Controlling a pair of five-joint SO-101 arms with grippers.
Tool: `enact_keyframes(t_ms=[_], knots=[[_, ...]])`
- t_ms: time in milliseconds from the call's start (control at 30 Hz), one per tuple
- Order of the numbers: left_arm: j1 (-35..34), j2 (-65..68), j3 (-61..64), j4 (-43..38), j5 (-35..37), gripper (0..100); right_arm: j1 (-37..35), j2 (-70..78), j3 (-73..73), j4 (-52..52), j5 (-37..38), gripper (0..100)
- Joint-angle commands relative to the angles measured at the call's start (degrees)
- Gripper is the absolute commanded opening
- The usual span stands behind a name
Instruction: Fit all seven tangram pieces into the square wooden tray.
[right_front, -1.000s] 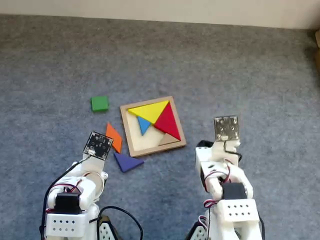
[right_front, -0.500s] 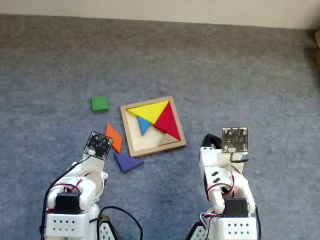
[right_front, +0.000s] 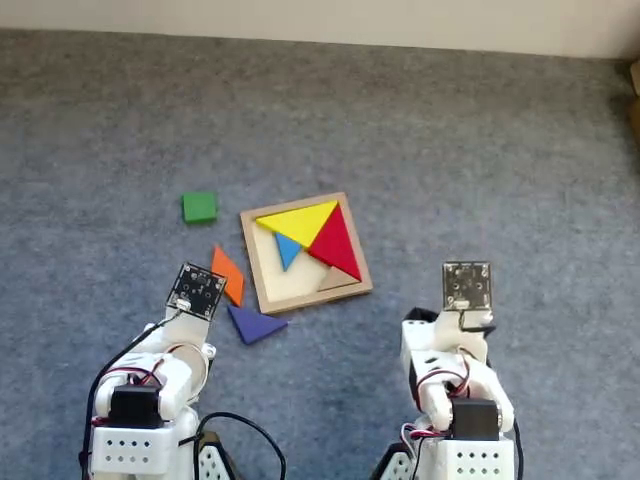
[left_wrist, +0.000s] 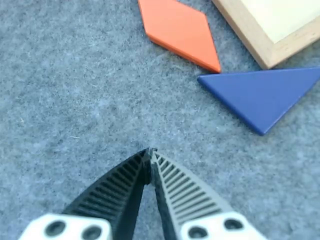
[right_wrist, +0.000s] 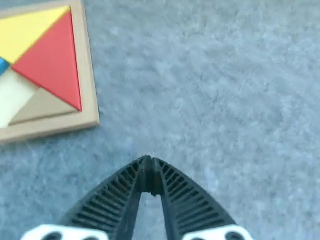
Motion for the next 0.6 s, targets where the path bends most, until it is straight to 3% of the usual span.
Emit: enact_keyframes(t_ms=[0,200,567], knots=[[-0.57,-1.54,1.1,0.35,-0.53,1,0.31,-0.84,8.22,5.14,0.7,1.6],[-0.57,-1.54,1.1,0.35,-0.53,1,0.31,-1.36,8.22,10.33,0.7,1.6],[-0.57,-1.54,1.1,0.35,-0.53,1,0.31,-1.36,8.22,10.33,0.35,1.6]])
